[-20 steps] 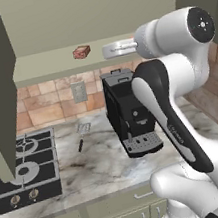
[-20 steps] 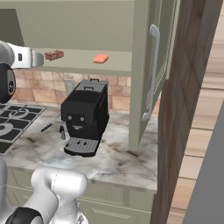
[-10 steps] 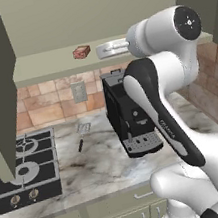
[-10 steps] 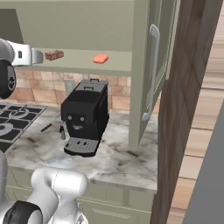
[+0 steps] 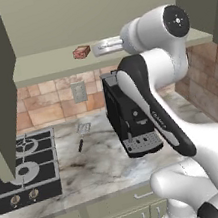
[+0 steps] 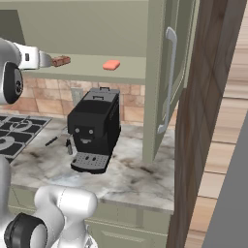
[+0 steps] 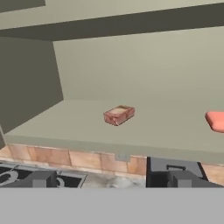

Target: Pick the bar soap and bar soap from the cabinet and place them on the counter.

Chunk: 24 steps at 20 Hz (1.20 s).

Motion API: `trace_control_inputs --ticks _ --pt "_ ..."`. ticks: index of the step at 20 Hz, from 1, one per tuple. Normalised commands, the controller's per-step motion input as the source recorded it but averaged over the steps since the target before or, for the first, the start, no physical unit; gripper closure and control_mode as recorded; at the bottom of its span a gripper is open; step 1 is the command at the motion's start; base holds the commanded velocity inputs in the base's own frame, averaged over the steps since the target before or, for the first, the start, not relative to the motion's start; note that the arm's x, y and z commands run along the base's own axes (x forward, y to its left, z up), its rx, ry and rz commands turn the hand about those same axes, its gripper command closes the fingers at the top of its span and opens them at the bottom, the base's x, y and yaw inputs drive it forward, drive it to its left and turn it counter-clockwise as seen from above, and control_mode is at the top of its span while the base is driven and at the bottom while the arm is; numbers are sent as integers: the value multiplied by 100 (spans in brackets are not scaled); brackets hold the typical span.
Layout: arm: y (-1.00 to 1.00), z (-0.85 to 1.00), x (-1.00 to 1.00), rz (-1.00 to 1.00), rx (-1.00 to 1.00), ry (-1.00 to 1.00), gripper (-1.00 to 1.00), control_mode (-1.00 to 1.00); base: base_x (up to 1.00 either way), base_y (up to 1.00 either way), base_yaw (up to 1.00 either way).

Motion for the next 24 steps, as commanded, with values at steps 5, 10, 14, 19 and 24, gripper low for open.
trace_control_inputs --ticks 5,10,14,19,24 --pt "2 0 21 0 0 2 -100 -100 0 0 0" --pt "1 0 20 0 -1 3 -100 -100 0 0 0" --pt "0 -5 18 0 -1 4 -100 -100 0 0 0" --pt "0 -10 12 0 -1 3 -100 -100 0 0 0" --pt "0 -4 13 0 0 1 -100 -100 0 0 0"
